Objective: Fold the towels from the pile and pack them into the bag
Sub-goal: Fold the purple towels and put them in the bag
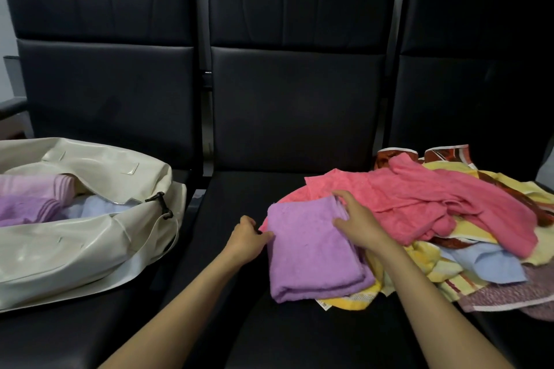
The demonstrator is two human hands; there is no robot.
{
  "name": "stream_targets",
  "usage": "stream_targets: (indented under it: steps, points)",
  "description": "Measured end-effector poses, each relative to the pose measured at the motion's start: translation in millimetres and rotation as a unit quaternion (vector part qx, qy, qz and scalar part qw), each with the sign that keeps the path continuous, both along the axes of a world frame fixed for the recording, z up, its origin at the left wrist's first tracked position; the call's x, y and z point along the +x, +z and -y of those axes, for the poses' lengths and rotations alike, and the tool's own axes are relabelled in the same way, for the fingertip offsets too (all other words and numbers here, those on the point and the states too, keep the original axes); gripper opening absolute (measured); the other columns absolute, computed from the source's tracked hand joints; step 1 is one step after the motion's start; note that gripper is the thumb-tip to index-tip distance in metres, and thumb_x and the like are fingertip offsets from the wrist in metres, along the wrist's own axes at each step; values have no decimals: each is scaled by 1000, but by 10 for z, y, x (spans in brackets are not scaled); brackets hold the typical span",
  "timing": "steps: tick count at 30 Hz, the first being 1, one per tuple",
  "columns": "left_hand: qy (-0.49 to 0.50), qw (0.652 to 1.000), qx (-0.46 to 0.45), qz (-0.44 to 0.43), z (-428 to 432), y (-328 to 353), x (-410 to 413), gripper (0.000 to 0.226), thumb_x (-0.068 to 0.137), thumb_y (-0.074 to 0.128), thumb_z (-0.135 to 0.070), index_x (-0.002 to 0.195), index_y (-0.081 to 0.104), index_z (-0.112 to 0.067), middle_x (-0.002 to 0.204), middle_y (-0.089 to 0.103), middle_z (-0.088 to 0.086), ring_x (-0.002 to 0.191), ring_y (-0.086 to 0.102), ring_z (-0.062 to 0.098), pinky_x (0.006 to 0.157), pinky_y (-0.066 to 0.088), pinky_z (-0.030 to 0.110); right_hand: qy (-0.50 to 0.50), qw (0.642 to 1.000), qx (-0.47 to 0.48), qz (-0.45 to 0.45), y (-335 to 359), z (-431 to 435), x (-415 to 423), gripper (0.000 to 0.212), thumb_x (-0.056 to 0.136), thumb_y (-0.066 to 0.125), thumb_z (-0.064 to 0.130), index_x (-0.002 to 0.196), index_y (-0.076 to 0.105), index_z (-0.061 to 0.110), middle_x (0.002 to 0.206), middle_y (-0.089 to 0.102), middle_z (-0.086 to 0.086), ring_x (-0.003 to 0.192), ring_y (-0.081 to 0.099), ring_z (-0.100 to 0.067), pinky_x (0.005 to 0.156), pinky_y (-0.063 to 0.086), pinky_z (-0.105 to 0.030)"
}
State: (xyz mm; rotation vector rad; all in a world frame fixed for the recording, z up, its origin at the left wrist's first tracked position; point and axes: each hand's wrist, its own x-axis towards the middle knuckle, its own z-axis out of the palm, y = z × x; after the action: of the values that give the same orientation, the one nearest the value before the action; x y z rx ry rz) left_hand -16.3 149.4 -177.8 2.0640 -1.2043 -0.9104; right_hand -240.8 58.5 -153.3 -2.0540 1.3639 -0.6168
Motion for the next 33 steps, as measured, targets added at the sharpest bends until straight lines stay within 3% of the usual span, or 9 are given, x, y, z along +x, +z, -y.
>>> stream_targets:
  steps: [4,8,13,16,20,25,29,31,33]
  points:
    - [-18,997,54,-57,12,-44,-24,39,87,65,-41,107,52,-11,92,60,0,72,56,9,56,42,21,-11,996,48,-71,-124,-47,-93,61,90,58,5,144,32,11,124,55,-12,114,55,-28,77,37,-22]
    - [-15,993,54,-101,14,-29,-118,34,85,68,-40,69,50,-16,68,51,-1,55,45,8,53,37,19,-48,996,39,-67,-202,-71,-85,57,93,58,12,144,31,13,132,54,-17,116,55,-32,91,45,-34]
    - [34,955,36,-294,20,116,-250,26,71,80,-29,80,66,-9,79,59,4,71,54,15,65,43,23,-60,995,22,-79,-177,-96,-65,49,98,51,14,143,32,12,126,57,-18,110,57,-34,82,44,-33]
    - [40,919,10,-391,-3,231,-395,42,59,76,-25,94,70,-4,98,66,10,92,61,22,83,50,36,-66,994,18,-88,-160,-118,-38,46,100,46,16,142,31,11,122,58,-21,107,57,-37,78,43,-35]
    - [29,871,-18,-491,-37,377,-542,34,78,59,-15,110,64,-2,107,69,16,104,63,28,81,52,36,-78,994,24,-79,-132,-171,21,50,102,41,18,147,23,9,123,57,-24,108,56,-40,81,44,-37]
    - [-11,824,-83,-560,-115,722,-438,37,84,51,-13,119,61,-3,115,67,18,108,63,29,83,51,39,-91,991,92,41,-66,-223,153,39,104,35,32,137,38,12,132,55,-21,114,54,-29,84,42,-31]
    - [-25,771,-128,-623,-196,821,-277,34,88,45,-15,114,60,1,101,70,18,90,69,28,74,53,38,-52,973,173,145,-107,-252,297,44,105,29,33,144,35,15,151,36,-12,110,31,-5,68,27,-2]
    - [-19,759,-140,-635,-218,833,-213,29,89,41,-15,106,60,0,89,71,16,77,71,25,62,55,33,-29,924,243,293,-154,-257,261,52,104,27,35,147,31,5,150,36,-8,100,37,-2,63,30,1]
    - [2,770,-140,-623,-224,849,-147,27,90,42,-16,103,60,-1,81,71,15,69,70,24,56,55,31,-26,867,321,380,-12,-311,286,53,104,28,36,145,35,2,125,51,2,79,50,8,58,37,2]
